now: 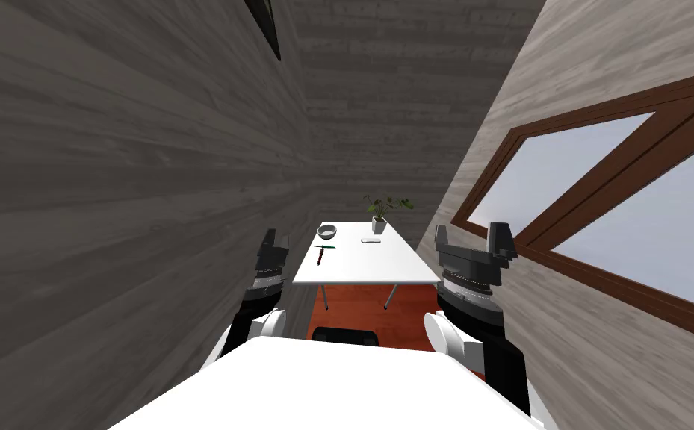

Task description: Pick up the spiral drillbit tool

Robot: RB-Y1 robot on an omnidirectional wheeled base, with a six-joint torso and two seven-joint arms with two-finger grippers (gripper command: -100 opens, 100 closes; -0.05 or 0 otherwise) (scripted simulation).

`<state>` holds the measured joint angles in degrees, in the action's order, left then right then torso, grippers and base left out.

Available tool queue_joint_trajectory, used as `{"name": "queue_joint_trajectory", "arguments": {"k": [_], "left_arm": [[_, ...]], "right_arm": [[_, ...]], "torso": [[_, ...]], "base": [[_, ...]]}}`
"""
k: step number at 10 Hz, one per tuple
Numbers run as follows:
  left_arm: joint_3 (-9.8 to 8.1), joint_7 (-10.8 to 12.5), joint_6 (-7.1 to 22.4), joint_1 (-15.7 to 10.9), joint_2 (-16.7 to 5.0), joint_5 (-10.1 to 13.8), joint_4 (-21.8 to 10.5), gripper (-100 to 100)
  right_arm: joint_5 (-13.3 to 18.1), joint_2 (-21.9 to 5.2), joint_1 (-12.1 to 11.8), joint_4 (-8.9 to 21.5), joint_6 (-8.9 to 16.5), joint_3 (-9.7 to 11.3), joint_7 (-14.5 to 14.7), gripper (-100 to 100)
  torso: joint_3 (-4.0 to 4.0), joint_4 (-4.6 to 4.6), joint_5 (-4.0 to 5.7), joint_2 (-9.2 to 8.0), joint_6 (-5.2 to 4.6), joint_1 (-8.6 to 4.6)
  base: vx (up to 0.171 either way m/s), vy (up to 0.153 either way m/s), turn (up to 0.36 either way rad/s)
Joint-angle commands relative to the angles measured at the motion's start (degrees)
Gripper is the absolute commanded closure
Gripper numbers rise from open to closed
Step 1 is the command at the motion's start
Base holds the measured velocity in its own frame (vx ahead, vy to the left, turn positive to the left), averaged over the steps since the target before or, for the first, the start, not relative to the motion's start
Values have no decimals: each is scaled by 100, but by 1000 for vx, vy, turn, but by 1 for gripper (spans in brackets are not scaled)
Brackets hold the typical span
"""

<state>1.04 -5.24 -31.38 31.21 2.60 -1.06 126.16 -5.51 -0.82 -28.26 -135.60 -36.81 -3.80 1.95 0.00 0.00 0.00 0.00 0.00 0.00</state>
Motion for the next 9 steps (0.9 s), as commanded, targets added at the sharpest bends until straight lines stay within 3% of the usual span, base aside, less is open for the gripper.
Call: {"name": "queue_joint_trajectory", "arguments": {"k": [1, 4, 8, 9], "left_arm": [[-18, -1, 15, 92, -275, 22, -99, -100], [-66, 24, 64, 322, -724, 52, -366, -100], [-186, 156, 198, 796, -1390, 42, -959, -100], [-186, 156, 198, 796, -1390, 42, -959, -100]], "right_arm": [[0, 0, 0, 0, 0, 0, 0, 0], [0, 1, 2, 0, 0, 1, 0, 0], [0, 1, 2, 0, 0, 1, 0, 0], [0, 1, 2, 0, 1, 2, 0, 0]], "torso": [[0, 0, 0, 0, 0, 0], [28, -11, 7, -50, -1, -34], [31, -12, 9, -54, -1, -38], [33, -13, 11, -57, -2, -48]], "base": [[-46, -54, -135], [-135, -96, -160], [-126, -116, -225], [-81, -116, -93]]}}
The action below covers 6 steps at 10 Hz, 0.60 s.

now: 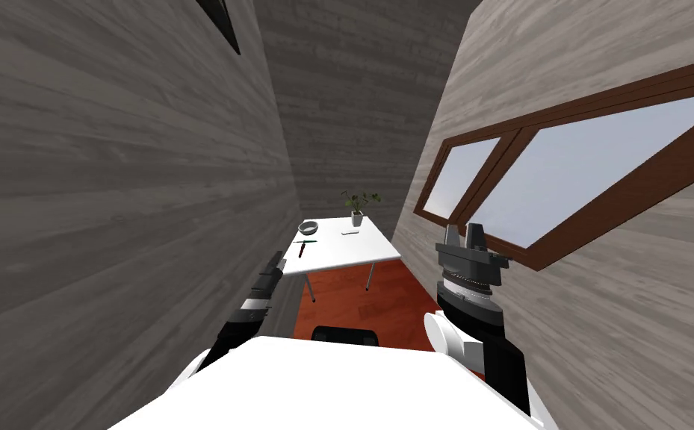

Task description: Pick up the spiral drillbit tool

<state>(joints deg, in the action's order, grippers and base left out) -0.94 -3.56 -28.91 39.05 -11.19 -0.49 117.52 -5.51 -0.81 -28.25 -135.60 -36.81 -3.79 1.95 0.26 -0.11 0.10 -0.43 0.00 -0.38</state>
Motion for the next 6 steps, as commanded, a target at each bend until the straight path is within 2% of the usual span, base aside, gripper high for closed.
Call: {"name": "queue_joint_trajectory", "arguments": {"k": [1, 4, 5, 6], "left_arm": [[-22, 44, -3, 152, -183, -32, -281, -100], [-116, 281, 153, 590, -703, -130, -830, -100], [-116, 281, 153, 590, -703, -130, -905, -100], [-143, 383, 211, 738, -877, -179, -1117, -100]], "right_arm": [[0, 0, 0, 0, 0, 0, 0, 0], [0, 0, 1, 0, 0, 1, 0, 0], [0, 0, 1, 0, 0, 0, 0, 0], [0, 0, -1, 0, 0, 0, 0, 0]], "torso": [[0, 0, 0, 0, 0, 0], [2, 0, 0, -5, -2, -3], [4, -1, 2, -7, -1, -8], [-2, 0, 0, 3, 2, 3]], "base": [[-68, -90, -176], [-97, -140, -346], [-61, -121, -71], [-56, -113, -184]]}}
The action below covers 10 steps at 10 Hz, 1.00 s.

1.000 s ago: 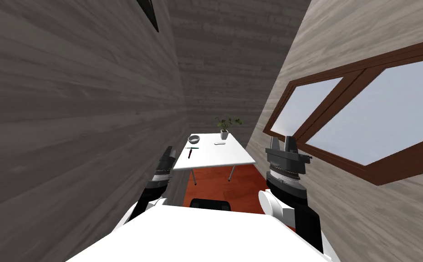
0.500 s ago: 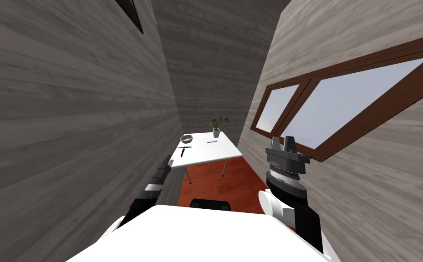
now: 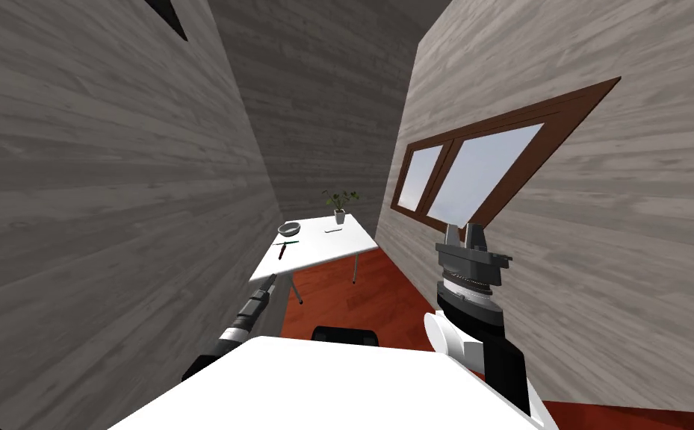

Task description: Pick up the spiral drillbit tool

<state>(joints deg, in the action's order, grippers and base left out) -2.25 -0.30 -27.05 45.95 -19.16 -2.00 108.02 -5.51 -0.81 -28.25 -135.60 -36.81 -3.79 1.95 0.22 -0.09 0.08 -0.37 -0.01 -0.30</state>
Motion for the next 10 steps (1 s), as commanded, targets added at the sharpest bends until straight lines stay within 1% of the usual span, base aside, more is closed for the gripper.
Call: {"name": "queue_joint_trajectory", "arguments": {"k": [1, 2, 3, 6, 7, 8, 9, 10], "left_arm": [[-12, 57, 24, 48, -80, -28, -179, -100], [-37, 170, 85, 195, -256, -85, -400, -100], [-37, 170, 85, 195, -256, -85, -409, -100], [-93, 573, 275, 606, -802, -304, -1065, -100], [-93, 573, 275, 606, -802, -304, -1115, -100], [-105, 726, 340, 731, -986, -391, -1351, -100], [-105, 726, 340, 731, -986, -391, -1351, -100], [-113, 887, 405, 850, -1170, -485, -1587, -100]], "right_arm": [[0, 0, 0, 0, 0, 0, 0, 0], [0, -1, -1, 0, 0, -1, 0, 0], [0, -1, 0, 0, 0, 0, 0, 0], [0, 0, -1, 0, 0, -1, 0, 0], [0, 0, -1, 0, 0, 0, 0, 0], [0, -1, -2, 0, 0, -1, 0, 0], [0, -1, -1, 0, 0, -1, 0, 0], [0, -1, -2, 0, 0, -2, 0, 0]], "torso": [[0, 0, 0, 0, 0, 0], [-3, 1, -3, 7, 2, 17], [-6, 2, -4, 10, 0, 21], [-9, 3, -3, 16, 1, 13], [-13, 4, -2, 23, -1, 7], [-12, 5, -3, 21, 5, 15], [-11, 4, -4, 21, 0, 22], [-12, 4, -7, 22, 4, 33]], "base": [[-39, -66, -139], [-27, -65, -264], [-19, -44, -123], [-7, -99, -338], [6, -79, -149], [2, -66, -271], [7, -34, -145], [25, -39, -180]]}}
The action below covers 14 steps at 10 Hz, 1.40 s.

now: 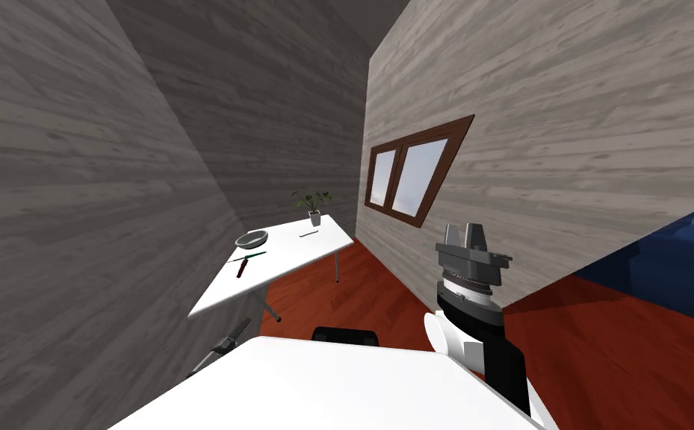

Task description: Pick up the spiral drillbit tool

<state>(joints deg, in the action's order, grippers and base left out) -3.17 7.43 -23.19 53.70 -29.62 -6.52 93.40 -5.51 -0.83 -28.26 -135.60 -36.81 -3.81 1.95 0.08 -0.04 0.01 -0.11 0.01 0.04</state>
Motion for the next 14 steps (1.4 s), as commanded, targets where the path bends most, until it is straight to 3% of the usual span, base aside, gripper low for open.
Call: {"name": "queue_joint_trajectory", "arguments": {"k": [1, 2, 6, 7, 9, 10, 14], "left_arm": [[-25, 282, 85, 191, -286, -133, -286, -100], [-25, 282, 85, 191, -304, -133, -358, -100], [0, 971, 342, 622, -992, -581, -1245, -100], [0, 1010, 342, 622, -992, -581, -1248, -100], [27, 1362, 466, 809, -1318, -823, -1659, -100], [27, 1389, 466, 809, -1318, -823, -1659, -100], [82, 2082, 699, 1112, -1879, -1313, -2374, -100]], "right_arm": [[0, 0, 0, 0, 0, 0, 0, 0], [0, 0, 1, 0, 0, 0, 0, 0], [0, 0, 0, 0, 0, 0, 0, 0], [0, 0, 0, 0, 0, 0, 0, 0], [0, -1, 0, 0, 0, -1, 0, 0], [0, -1, 0, 0, 0, -1, 0, 0], [0, -1, -1, 0, 0, -1, 0, 0]], "torso": [[0, 0, 0, 0, 0, 0], [-3, 1, 1, 6, -4, 0], [-4, 1, 1, 7, -2, 1], [-5, 2, -1, 9, 0, 7], [-2, 0, -2, 3, 0, 14], [-5, 1, -3, 8, -2, 19], [-6, 2, -6, 10, -1, 34]], "base": [[42, -48, -403], [32, -29, -207], [40, -36, -356], [33, 2, -84], [37, 4, -279], [37, 21, -114], [42, 48, -263]]}}
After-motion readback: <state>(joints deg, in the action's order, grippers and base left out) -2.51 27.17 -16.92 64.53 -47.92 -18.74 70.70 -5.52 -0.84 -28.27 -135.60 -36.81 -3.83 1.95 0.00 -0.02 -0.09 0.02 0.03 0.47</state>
